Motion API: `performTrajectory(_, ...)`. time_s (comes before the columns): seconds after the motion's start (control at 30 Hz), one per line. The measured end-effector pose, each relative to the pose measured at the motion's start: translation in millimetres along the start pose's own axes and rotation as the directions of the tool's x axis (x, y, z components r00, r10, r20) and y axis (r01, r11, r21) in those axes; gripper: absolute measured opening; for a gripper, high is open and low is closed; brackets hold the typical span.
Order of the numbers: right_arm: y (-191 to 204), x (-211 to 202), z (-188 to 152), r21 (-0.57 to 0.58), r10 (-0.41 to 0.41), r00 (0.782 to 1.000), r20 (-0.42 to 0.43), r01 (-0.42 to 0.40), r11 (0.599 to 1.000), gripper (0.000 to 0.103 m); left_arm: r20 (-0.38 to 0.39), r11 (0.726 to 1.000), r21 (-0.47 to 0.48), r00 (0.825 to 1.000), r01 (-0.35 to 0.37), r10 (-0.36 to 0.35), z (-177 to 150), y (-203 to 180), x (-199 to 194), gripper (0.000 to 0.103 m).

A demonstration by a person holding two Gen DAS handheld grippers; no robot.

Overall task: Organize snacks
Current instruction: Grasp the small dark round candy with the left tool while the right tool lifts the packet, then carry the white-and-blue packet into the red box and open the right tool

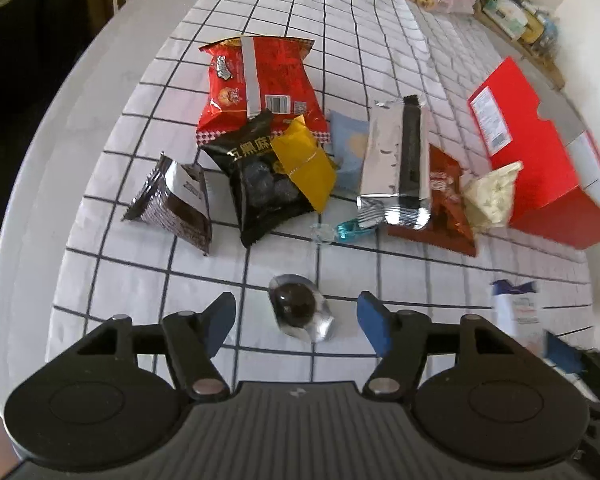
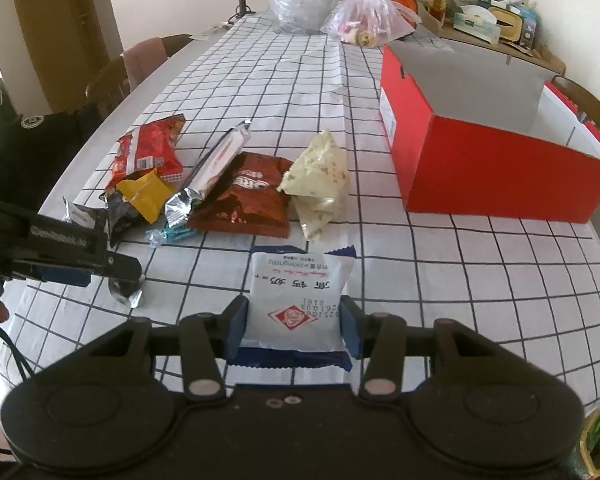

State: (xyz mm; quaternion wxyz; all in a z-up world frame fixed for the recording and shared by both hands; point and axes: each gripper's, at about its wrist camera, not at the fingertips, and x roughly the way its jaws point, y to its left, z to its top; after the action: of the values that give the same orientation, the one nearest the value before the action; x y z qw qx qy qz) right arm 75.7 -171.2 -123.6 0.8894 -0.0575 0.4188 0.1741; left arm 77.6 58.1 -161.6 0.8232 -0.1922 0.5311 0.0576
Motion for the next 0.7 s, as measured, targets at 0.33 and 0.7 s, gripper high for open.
performTrajectory(0.33, -7, -1, -4, 0.017, -0.011, 1.000, -0.005, 0.011, 1.000, 0.047, 0.033, 0.991, 0.097, 0.995, -0.094, 0.091, -5, -20, 10, 0.047)
performTrajectory(0.7, -7, -4, -1, 0.010, -0.024, 1.000, 0.006, 0.024, 1.000, 0.047, 0.037, 0.988, 0.132, 0.996, -0.082, 0.077, -7, -23, 10, 0.023)
